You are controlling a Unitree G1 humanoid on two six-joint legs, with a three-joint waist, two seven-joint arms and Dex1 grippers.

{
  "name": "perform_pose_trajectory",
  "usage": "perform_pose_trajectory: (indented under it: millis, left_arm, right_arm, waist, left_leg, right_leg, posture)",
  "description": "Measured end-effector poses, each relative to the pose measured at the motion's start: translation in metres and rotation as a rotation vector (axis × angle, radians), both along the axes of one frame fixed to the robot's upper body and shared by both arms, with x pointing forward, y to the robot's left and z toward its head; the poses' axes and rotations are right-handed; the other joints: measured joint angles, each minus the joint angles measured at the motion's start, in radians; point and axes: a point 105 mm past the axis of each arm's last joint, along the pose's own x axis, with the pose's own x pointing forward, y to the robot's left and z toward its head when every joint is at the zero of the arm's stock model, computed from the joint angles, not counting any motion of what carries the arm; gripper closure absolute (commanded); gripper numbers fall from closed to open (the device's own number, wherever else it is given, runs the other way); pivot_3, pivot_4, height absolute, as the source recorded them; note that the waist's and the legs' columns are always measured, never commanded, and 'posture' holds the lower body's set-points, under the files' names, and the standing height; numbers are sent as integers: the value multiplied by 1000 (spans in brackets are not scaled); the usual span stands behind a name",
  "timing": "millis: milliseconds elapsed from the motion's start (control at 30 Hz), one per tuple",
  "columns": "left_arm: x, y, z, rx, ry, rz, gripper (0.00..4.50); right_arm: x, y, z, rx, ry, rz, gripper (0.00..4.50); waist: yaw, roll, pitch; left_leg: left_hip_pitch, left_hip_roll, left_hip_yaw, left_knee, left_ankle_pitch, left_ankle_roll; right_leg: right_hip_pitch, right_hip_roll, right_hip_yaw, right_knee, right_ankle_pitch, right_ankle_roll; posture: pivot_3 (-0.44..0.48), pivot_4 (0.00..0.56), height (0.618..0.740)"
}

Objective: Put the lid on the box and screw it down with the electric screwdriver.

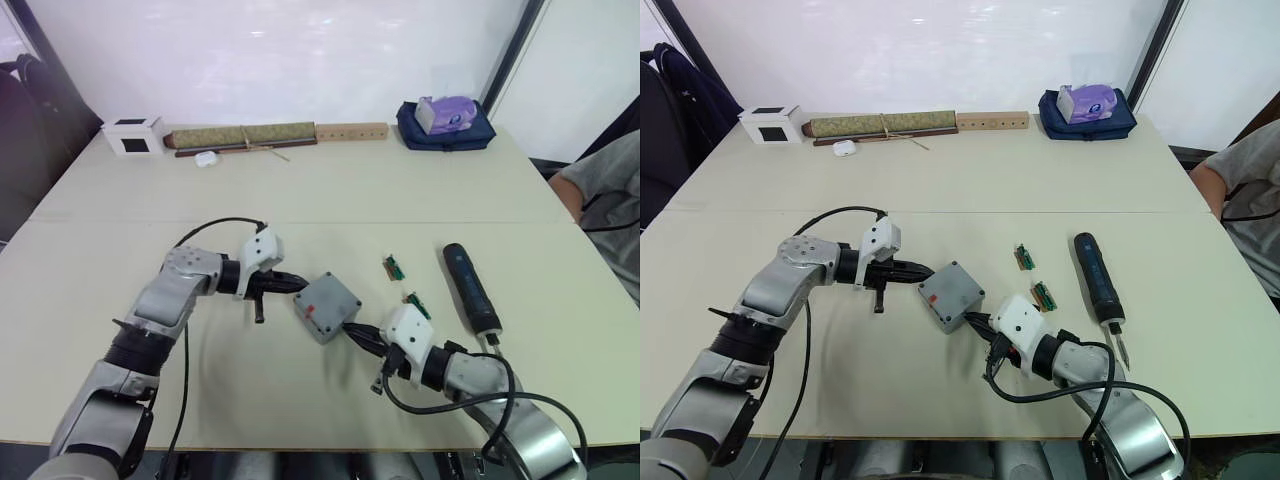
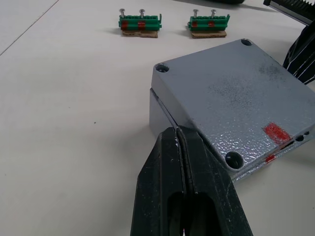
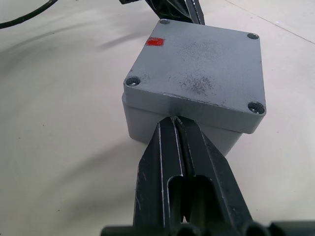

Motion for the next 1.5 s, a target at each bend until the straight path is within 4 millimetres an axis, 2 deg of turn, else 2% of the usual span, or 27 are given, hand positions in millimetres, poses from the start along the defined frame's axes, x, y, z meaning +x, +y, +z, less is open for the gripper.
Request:
perform_pose_trajectory:
  millis: [833, 1033, 1200, 1300, 1500]
  left_arm:
    - [6, -3, -4, -3, -5, 34, 4500]
    - [11, -5, 0, -12, -5, 22, 4500]
    - [24, -2, 3, -11, -26, 50, 4500]
    - [29, -1, -1, -3, -44, 66, 4500]
    - [24, -3, -24, 55, -38, 43, 4500]
  right_arm:
    - [1, 5, 2, -4, -13, 20, 4488]
    - [-3, 2, 1, -15, -3, 27, 4488]
    - [-5, 0, -1, -28, 19, 35, 4488]
    - [-5, 0, -2, -34, 24, 39, 4488]
    - [2, -2, -7, -67, 26, 31, 4488]
  waist:
    - [1, 0, 0]
    - [1, 0, 0]
    - [1, 0, 0]
    - [1, 0, 0]
    - [-1, 0, 0]
  left_leg:
    - [-1, 0, 0, -1, 0, 0]
    - [-1, 0, 0, -1, 0, 0]
    - [-1, -1, 0, -1, 0, 0]
    - [-1, -1, 0, -1, 0, 0]
    - [-2, -1, 0, -1, 0, 0]
  right_leg:
    - [0, 0, 0, -2, 0, 0]
    - [0, 0, 0, -4, 0, 0]
    - [0, 1, 0, -4, 0, 0]
    - [0, 1, 0, -4, 0, 0]
    - [0, 0, 0, -4, 0, 0]
  posture:
    - [0, 150, 740]
    - [0, 150, 740]
    - [0, 150, 740]
    - [0, 150, 740]
    - [0, 150, 740]
